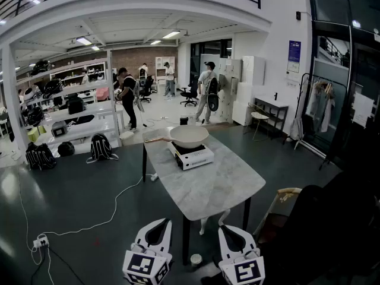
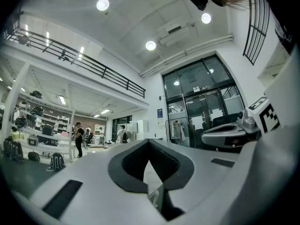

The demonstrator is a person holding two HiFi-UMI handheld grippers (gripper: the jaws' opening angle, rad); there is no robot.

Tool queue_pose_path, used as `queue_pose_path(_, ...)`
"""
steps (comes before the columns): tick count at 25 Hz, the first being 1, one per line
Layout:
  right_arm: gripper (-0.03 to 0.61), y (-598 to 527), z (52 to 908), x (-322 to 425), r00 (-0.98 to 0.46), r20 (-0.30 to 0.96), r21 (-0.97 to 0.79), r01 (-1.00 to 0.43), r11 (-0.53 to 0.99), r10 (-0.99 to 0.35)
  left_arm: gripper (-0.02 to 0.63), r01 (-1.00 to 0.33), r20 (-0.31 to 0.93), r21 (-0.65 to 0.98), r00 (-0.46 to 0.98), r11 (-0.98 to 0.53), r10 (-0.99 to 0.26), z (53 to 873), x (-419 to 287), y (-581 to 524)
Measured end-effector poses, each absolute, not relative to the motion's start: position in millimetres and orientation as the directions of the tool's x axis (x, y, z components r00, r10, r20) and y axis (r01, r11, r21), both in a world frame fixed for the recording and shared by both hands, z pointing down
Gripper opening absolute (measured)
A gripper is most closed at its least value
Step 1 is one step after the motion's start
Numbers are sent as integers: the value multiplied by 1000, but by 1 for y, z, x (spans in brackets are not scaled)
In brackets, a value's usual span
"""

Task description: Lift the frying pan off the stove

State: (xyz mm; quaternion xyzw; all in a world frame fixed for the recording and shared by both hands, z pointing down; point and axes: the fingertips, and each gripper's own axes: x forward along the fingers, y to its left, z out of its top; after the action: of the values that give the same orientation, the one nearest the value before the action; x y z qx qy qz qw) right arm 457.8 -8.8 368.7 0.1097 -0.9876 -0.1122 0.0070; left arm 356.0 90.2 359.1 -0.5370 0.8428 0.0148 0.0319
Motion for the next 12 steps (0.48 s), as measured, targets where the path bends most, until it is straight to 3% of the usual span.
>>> queue_pose_path(12,25,-36,367,398,-967,-21,200,-255,946,-256,11,-908,-103,-34,-412,417,-905,353,285,74)
